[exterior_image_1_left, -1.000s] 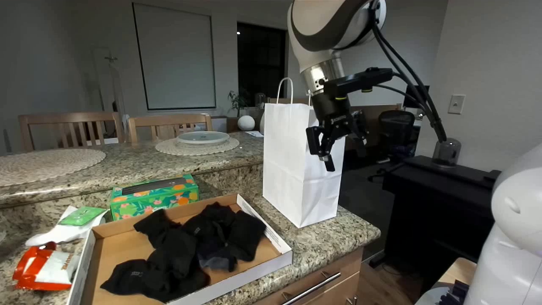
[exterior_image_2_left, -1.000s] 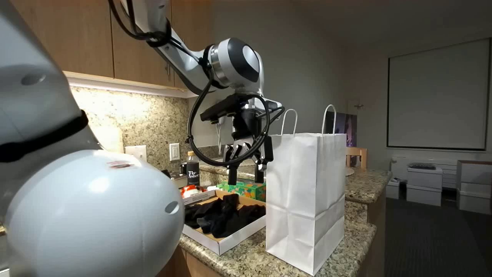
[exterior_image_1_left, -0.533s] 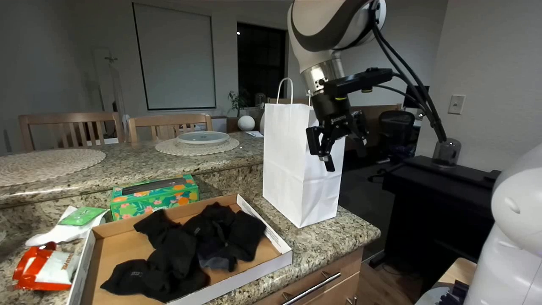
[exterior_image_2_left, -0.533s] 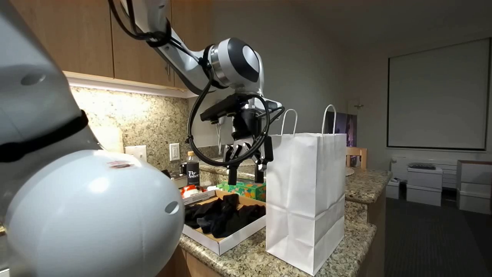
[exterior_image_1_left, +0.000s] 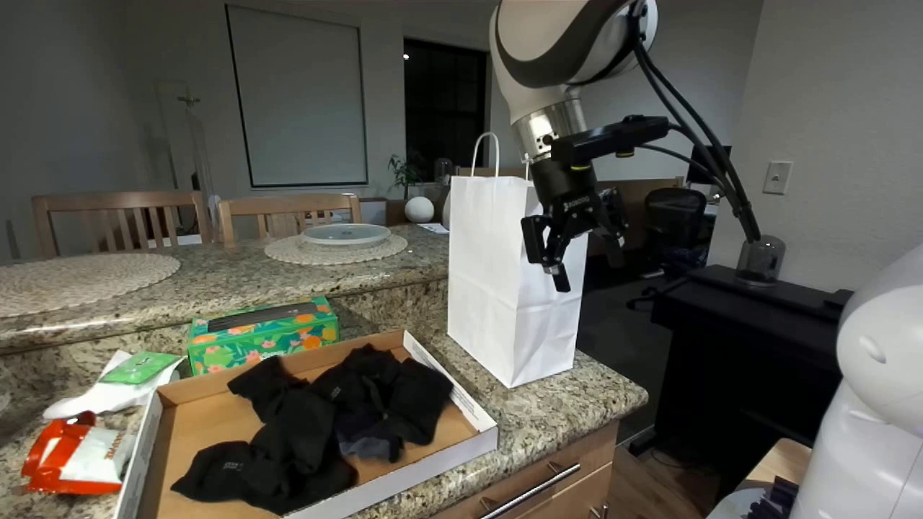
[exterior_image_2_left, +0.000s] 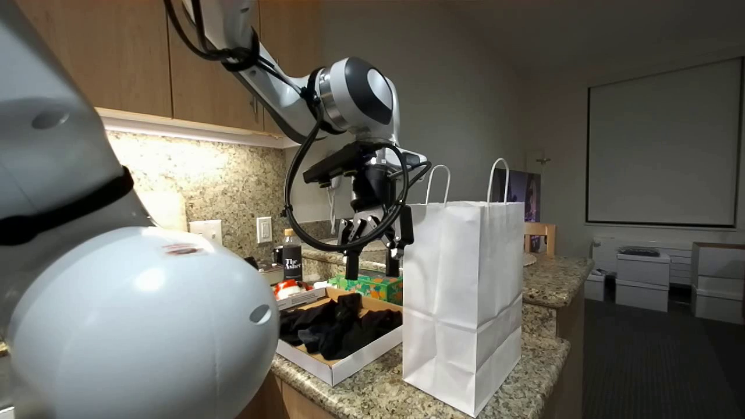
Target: Put the socks in the bag
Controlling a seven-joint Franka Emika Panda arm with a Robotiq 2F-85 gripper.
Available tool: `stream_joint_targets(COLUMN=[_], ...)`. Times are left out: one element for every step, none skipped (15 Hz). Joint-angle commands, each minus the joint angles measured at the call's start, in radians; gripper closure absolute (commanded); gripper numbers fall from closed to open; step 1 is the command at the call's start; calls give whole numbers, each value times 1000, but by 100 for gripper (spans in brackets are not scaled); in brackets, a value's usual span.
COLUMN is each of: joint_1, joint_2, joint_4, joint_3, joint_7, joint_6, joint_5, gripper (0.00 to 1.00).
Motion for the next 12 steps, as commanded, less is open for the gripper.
stream_joint_targets(joint_1=[17, 17, 17, 23, 44, 64, 83, 100, 119, 134, 150, 160], joint_2=[2, 2, 2, 14, 40, 66, 90, 110, 140, 169, 215, 261], joint_4=[2, 2, 2, 26, 67, 109, 158, 202, 266, 317, 395, 463], joint_3=[-15, -15, -15, -1, 24, 51, 84, 107, 137, 162, 188, 214], joint_7=[6, 6, 6, 26, 31, 41, 65, 75, 80, 84, 72, 77], joint_6=[-3, -3, -3, -1, 5, 0, 0, 3, -7, -5, -28, -36], joint_5=[-6, -6, -6, -2, 1, -2, -7, -15, -33, -50, -78, -114], gripper=[0, 0, 0, 0, 0, 0, 0, 0, 0, 0, 0, 0])
